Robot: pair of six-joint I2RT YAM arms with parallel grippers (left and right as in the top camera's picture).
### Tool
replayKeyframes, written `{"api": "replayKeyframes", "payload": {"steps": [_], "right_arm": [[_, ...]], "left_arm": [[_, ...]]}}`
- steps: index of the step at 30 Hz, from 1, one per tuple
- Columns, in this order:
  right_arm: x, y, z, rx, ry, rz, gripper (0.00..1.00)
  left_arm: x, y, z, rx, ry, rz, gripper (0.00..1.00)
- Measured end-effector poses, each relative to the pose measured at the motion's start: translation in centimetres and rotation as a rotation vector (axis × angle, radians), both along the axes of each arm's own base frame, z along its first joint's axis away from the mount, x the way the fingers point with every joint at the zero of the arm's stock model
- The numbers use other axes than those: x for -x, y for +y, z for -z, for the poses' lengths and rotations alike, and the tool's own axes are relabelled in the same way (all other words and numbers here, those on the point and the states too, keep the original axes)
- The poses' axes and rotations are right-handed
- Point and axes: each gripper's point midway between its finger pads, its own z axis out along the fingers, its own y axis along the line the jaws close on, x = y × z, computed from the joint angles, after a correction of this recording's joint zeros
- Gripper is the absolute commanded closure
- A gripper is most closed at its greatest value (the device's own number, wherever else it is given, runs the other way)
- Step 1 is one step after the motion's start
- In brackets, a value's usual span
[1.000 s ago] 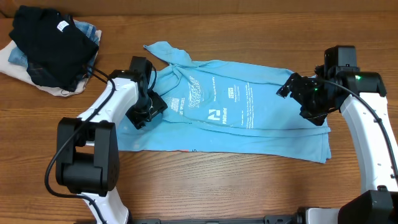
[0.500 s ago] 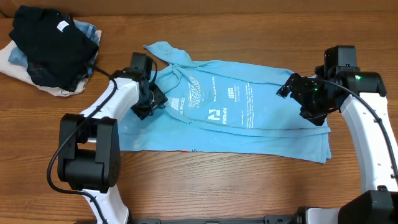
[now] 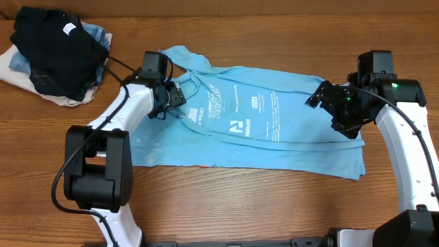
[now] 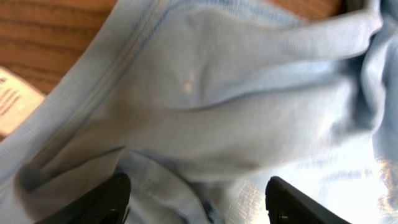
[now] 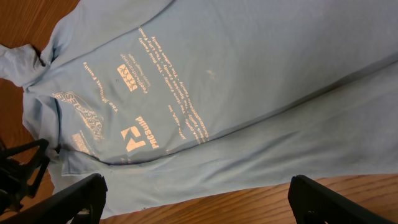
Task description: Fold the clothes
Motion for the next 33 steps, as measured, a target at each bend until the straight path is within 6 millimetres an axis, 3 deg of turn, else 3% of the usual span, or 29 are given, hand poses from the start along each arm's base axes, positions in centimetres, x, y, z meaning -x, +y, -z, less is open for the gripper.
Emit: {"api": "replayKeyframes", "payload": {"steps": [8,10,16,19,24,29,33], "right_arm": [[0.0,0.0,0.0,0.0,0.001,0.0,0.02],[0.0,0.0,0.0,0.0,0.002,0.0,0.02],[0.1,0.0,0.0,0.0,0.004,0.0,0.02],[0.1,0.0,0.0,0.0,0.005,0.0,0.02],[0.1,0.0,0.0,0.0,0.005,0.0,0.02],[0.2,0.0,0.1,0.0,0.009,0.0,0.02],[0.2,0.0,0.1,-0.001,0.01,0.0,0.02]], "left_arm": [[0.3,-0.6,-5.0,-0.018,0.072,0.052,0.26],[1.0,-1.0,-5.4,-0.017,0.102,0.063,0.27],[6.2,-3.1,-4.5,-0.009,0.298,0.073,0.32],[7.3,-3.3,-3.7,-0.007,0.338,0.057,0.35],[6.9,-3.6,-2.0,0.015,0.309,0.036,0.4],[6.9,-4.1,-0.9,0.054,0.298,0.013,0.57],[6.7,-4.7,-0.7,0.09,0.29,-0.002,0.64]]}}
